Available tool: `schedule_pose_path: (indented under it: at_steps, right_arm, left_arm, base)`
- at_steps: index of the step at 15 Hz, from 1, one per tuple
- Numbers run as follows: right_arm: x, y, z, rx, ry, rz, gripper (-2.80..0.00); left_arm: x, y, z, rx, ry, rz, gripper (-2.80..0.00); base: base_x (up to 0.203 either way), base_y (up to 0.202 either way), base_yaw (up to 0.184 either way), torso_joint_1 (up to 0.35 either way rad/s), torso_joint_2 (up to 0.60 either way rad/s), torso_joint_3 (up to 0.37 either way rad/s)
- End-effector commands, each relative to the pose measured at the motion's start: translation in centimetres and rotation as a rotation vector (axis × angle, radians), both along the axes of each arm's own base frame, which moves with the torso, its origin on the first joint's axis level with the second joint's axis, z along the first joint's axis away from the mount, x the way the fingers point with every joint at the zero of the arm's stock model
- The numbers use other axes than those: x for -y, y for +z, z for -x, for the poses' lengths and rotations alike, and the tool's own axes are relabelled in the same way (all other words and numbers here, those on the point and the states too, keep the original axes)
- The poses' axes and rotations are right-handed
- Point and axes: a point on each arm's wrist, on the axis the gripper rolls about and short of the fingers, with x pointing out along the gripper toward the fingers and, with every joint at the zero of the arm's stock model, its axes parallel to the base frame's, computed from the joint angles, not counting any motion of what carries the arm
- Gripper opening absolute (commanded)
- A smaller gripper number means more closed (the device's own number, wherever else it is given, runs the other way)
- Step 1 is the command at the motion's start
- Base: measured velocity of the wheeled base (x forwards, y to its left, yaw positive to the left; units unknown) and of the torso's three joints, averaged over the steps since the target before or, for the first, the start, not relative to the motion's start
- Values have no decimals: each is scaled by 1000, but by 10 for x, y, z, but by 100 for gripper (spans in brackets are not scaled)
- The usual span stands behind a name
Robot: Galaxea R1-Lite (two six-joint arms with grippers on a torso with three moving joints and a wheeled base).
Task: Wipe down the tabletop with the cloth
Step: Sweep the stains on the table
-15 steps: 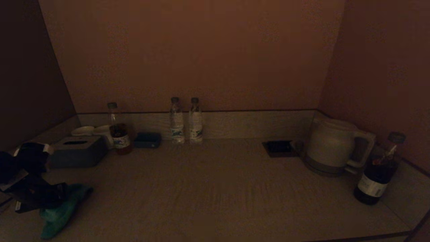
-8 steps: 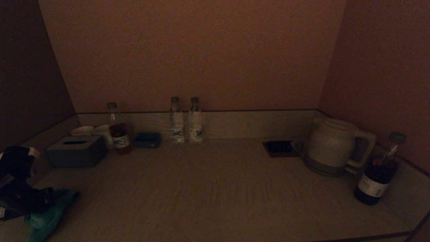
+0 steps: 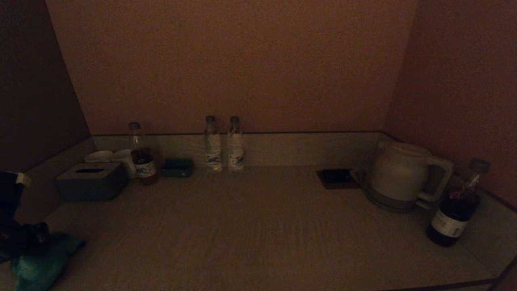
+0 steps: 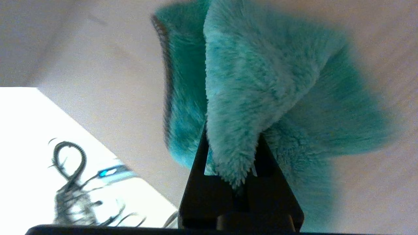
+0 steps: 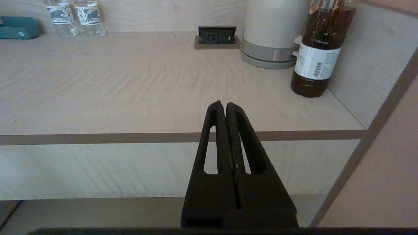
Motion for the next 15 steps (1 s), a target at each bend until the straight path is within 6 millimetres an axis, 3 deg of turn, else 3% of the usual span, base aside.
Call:
schedule_pose_path:
  at_steps: [1,5,8,14,15]
  right_arm:
    - [0,0,0,-1,0,0,-280]
    - [0,0,0,-1,0,0,-280]
    - [0,0,0,-1,0,0,-280]
    - [0,0,0,-1,0,0,-280]
    - [0,0,0,-1,0,0,-280]
  left_arm:
    - [-1,20,4,81,30,-29,-280]
    - [-16,43,9,156,144,-105,-280]
    - [-26,43,13,133,197,-152,-280]
    - [-37,15,13,7,248,-180,-280]
    - [-39,3,11,-32,251,-166,-280]
  base:
    - [0,0,0,0,0,0]
    - [0,0,0,0,0,0]
    - [0,0,0,0,0,0]
    - [0,0,0,0,0,0]
    - [0,0,0,0,0,0]
